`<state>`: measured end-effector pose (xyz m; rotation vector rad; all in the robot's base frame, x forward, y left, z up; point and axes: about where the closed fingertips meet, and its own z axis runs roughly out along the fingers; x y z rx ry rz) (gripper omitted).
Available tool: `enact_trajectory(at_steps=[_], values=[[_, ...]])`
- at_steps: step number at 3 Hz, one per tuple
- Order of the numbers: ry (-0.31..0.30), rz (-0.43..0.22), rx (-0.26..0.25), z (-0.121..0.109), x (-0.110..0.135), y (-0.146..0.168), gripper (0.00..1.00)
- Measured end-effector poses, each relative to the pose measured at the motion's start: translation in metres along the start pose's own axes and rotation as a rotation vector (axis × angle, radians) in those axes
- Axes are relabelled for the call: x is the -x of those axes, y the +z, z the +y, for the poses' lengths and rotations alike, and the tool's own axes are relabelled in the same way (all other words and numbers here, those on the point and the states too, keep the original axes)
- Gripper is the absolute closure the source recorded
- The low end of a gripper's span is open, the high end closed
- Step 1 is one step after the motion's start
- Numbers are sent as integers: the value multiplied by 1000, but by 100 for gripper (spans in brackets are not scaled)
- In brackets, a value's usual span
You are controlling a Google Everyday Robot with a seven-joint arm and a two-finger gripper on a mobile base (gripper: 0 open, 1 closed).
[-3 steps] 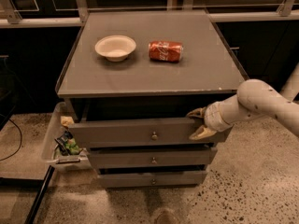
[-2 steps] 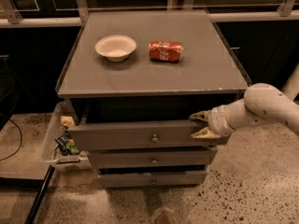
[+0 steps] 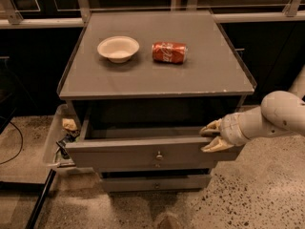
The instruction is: Open top drawer
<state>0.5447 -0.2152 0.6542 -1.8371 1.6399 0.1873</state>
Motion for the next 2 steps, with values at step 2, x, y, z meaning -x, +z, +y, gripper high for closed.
enact_trajectory(at_steps=[2], values=[[0, 0, 0, 0, 0, 0, 59]])
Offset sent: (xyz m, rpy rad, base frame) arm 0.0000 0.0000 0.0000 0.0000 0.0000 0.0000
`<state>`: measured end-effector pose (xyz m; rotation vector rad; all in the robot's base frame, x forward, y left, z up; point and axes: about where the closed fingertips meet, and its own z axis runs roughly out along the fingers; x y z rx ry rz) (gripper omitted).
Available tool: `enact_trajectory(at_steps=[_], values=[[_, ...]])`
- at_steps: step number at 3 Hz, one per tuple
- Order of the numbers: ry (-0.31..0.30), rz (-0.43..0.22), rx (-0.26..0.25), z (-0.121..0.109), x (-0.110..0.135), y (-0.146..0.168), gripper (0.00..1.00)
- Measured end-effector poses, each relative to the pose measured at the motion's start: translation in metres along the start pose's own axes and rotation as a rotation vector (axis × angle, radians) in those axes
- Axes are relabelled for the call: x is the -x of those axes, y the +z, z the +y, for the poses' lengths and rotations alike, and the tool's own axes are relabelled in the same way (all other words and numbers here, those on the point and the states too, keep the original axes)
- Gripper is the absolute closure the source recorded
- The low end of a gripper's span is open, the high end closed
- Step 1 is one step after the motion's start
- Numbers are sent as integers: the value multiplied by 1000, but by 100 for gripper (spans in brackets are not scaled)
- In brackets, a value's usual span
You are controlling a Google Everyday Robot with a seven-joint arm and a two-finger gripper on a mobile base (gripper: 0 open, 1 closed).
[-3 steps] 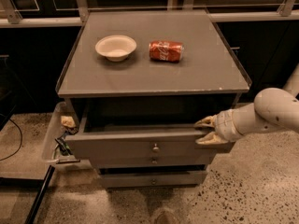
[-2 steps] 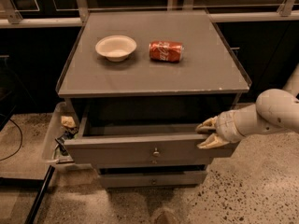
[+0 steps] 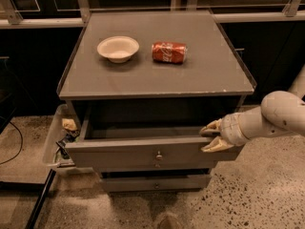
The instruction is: Open top drawer
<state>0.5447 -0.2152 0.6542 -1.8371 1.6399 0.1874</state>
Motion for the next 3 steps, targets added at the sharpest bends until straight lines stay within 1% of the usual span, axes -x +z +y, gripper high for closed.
enact_trajectory(at_steps=[1, 2, 3], values=[[0, 0, 0, 0, 0, 0, 36], [19, -20, 32, 6, -5, 5, 12], [23, -32, 54, 18, -8, -2, 13]])
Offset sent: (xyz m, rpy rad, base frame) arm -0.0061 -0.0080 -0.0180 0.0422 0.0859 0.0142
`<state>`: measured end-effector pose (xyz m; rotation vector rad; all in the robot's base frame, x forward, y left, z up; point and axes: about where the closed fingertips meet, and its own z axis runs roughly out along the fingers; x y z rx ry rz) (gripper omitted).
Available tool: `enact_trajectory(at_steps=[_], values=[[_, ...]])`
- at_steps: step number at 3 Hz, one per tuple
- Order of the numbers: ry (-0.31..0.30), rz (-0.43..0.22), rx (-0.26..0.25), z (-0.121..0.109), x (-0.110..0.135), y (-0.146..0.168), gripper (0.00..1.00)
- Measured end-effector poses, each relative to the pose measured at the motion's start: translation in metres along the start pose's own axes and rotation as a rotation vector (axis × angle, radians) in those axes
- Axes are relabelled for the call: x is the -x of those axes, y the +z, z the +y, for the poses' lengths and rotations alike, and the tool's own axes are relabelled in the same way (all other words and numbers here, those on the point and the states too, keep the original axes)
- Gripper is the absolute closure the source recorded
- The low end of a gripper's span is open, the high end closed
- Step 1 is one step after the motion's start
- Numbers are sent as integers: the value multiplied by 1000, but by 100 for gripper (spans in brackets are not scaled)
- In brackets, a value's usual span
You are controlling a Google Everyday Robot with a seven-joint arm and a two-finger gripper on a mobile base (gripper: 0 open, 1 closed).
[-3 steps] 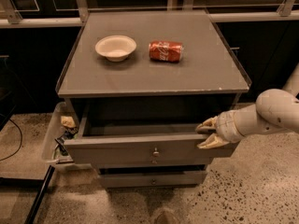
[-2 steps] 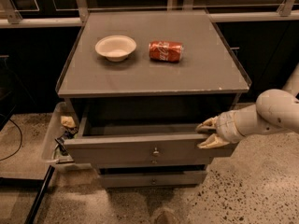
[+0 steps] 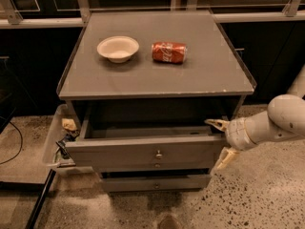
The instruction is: Open top drawer
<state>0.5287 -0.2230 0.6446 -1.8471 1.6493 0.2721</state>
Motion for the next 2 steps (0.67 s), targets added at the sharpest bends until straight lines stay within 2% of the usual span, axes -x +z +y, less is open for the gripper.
enact_trajectory(at_steps=[2], values=[[24, -26, 0, 32, -5, -22, 59]])
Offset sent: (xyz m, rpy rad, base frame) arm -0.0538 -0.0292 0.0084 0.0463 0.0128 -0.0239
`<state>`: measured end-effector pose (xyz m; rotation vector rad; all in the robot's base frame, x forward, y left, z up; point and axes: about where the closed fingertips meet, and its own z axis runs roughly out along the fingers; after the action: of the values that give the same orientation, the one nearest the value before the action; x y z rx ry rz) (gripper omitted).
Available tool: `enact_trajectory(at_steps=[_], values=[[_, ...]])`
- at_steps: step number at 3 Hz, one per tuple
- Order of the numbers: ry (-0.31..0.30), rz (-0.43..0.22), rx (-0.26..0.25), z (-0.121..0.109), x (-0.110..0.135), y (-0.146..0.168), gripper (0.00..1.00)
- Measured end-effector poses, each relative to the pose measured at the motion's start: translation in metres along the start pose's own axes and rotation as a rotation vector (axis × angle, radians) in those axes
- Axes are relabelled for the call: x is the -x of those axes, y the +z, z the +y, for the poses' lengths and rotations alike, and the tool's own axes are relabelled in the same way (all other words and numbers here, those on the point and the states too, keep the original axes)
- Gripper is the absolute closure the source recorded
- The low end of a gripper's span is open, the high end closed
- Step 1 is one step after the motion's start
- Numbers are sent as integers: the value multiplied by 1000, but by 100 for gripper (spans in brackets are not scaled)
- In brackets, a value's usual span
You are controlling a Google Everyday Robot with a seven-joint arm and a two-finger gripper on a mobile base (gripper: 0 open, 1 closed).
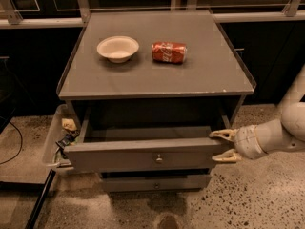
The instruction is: Open top drawer
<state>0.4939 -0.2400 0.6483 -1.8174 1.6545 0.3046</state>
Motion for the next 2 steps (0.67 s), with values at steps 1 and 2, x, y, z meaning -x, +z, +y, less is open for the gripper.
enact_trajectory(at_steps=[1, 2], values=[[-2, -16, 8, 9, 2, -3, 83], [-13, -25, 15, 23, 6, -15, 100]])
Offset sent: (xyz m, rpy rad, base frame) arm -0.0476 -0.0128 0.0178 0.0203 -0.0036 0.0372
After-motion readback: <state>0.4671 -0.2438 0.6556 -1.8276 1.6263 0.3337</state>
